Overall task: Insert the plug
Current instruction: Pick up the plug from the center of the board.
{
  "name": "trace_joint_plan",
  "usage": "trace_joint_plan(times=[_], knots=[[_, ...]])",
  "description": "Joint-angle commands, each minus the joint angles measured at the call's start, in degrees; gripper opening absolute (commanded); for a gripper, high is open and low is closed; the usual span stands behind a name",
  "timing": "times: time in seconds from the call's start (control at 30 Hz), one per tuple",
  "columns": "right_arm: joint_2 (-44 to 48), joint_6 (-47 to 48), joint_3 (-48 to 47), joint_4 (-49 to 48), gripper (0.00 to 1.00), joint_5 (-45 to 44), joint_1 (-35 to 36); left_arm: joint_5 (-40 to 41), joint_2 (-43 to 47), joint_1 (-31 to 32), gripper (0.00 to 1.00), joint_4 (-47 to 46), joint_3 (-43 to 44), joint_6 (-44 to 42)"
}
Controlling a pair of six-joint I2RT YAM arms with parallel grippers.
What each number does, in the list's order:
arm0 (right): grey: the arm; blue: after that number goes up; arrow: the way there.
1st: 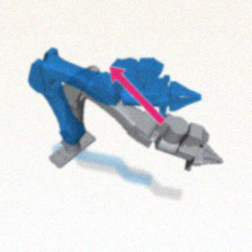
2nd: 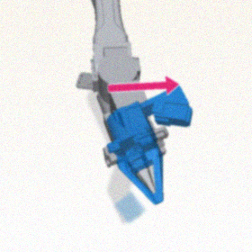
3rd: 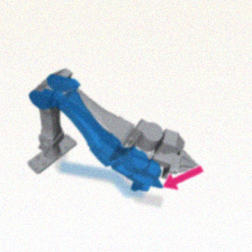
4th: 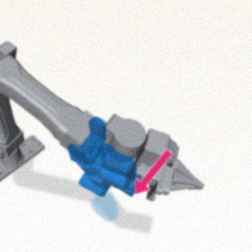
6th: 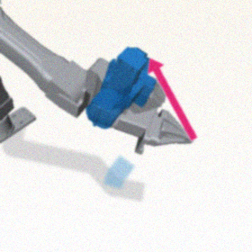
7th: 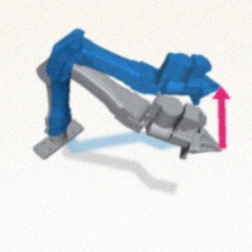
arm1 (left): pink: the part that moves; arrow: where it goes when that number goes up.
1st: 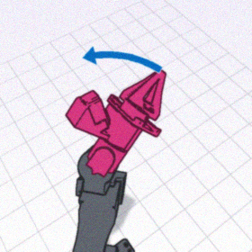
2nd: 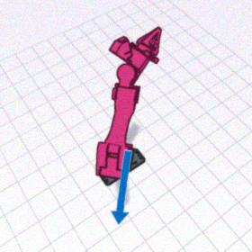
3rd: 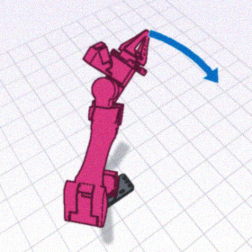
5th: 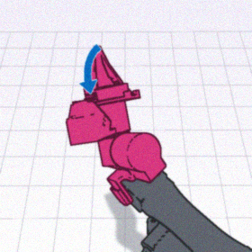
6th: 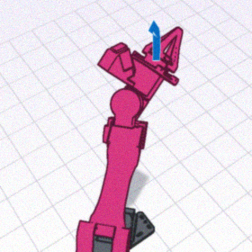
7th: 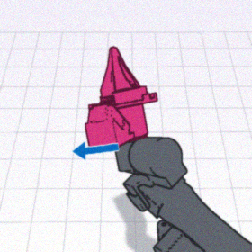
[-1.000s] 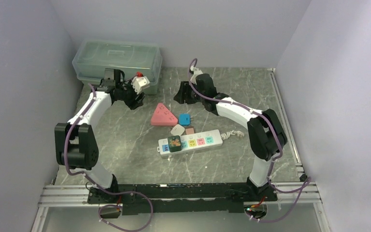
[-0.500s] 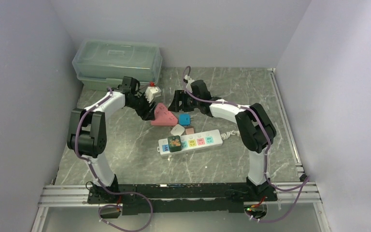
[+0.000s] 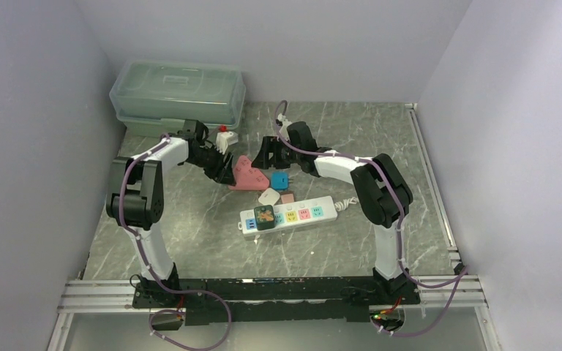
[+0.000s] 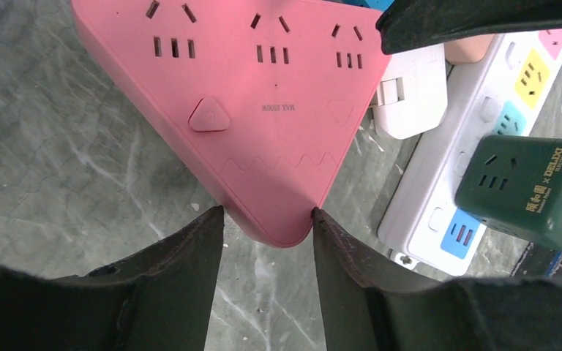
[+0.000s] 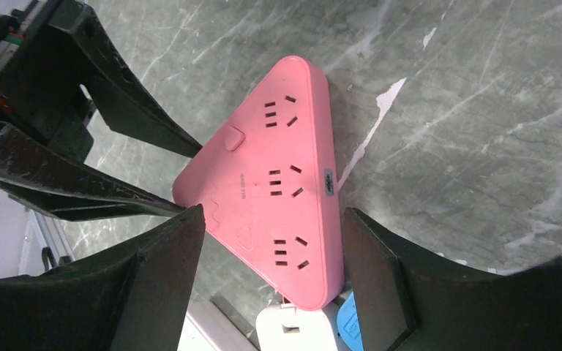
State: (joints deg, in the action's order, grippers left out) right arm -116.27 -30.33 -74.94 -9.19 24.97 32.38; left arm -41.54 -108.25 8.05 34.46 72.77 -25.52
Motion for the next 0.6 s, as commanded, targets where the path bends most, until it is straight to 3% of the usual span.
trace_joint_plan(times=[0.0, 0.27, 0.57], knots=[[-0.4, 0.2, -0.7, -3.7, 0.73, 1.9, -0.1, 1.6, -2.6, -0.5, 0.5, 1.1, 0.9, 0.1], [-4.2, 2.1, -4.0, -2.4, 0.77, 5.3, -0.9, 5.1, -0.9, -0.8, 0.37, -0.6, -2.2, -2.9], [-8.6, 1.7, -6.8, -3.7, 0.8, 8.6, -1.7, 10.6, 2.1, -0.1, 0.35, -3.1, -7.5, -7.4]])
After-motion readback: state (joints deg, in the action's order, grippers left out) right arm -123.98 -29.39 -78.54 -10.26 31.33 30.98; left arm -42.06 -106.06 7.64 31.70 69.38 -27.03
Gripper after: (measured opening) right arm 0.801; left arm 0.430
